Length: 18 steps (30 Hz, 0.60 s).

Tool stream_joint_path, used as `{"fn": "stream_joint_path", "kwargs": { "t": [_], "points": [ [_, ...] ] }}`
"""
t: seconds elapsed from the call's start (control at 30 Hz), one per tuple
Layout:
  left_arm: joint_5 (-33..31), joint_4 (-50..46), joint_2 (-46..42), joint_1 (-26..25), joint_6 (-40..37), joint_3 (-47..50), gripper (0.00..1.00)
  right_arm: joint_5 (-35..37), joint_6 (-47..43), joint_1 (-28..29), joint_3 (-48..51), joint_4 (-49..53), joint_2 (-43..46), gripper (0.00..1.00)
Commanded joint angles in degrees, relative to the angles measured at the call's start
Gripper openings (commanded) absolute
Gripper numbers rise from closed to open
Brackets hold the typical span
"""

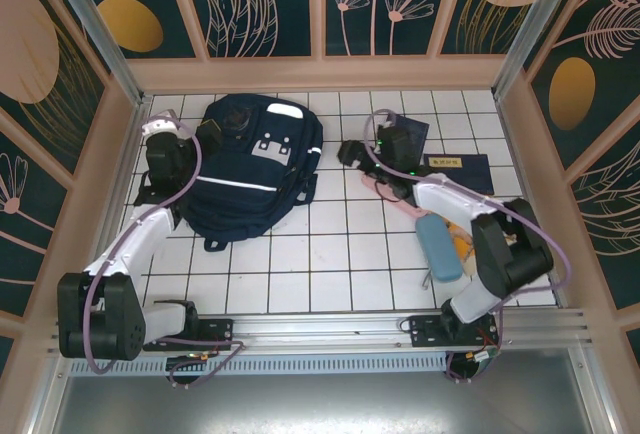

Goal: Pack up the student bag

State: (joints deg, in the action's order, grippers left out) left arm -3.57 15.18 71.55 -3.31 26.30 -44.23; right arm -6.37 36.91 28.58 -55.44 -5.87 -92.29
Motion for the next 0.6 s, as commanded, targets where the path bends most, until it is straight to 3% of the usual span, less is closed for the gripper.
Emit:
{"fn": "stream_joint_path", "kwargs": {
  "t": [0.0, 0.2, 0.33, 0.57],
  "points": [
    [5.74, -10.81, 1.71, 0.24, 2.57, -4.6, 0.98, -7.99, 4.92, 2.43, -7.1, 0.2, -7.27, 0.95],
    [12.09, -14.26, 3.03, 0.15, 2.16, -5.57, 0.99, -13.98, 8.66, 3.77, -15.85, 0.17, -19.95, 0.79],
    [14.75, -16.41, 4.53, 0.06, 1.9, -6.25, 0.91, -17.39, 10.06, 3.79, -18.91, -1.08, -24.68, 0.68],
    [14.47, -19.07, 7.98, -2.78, 0.98, -8.61, 0.88, -22.91, 7.36, 3.85, -25.56, 2.79, -31.43, 0.42]
  ]
}}
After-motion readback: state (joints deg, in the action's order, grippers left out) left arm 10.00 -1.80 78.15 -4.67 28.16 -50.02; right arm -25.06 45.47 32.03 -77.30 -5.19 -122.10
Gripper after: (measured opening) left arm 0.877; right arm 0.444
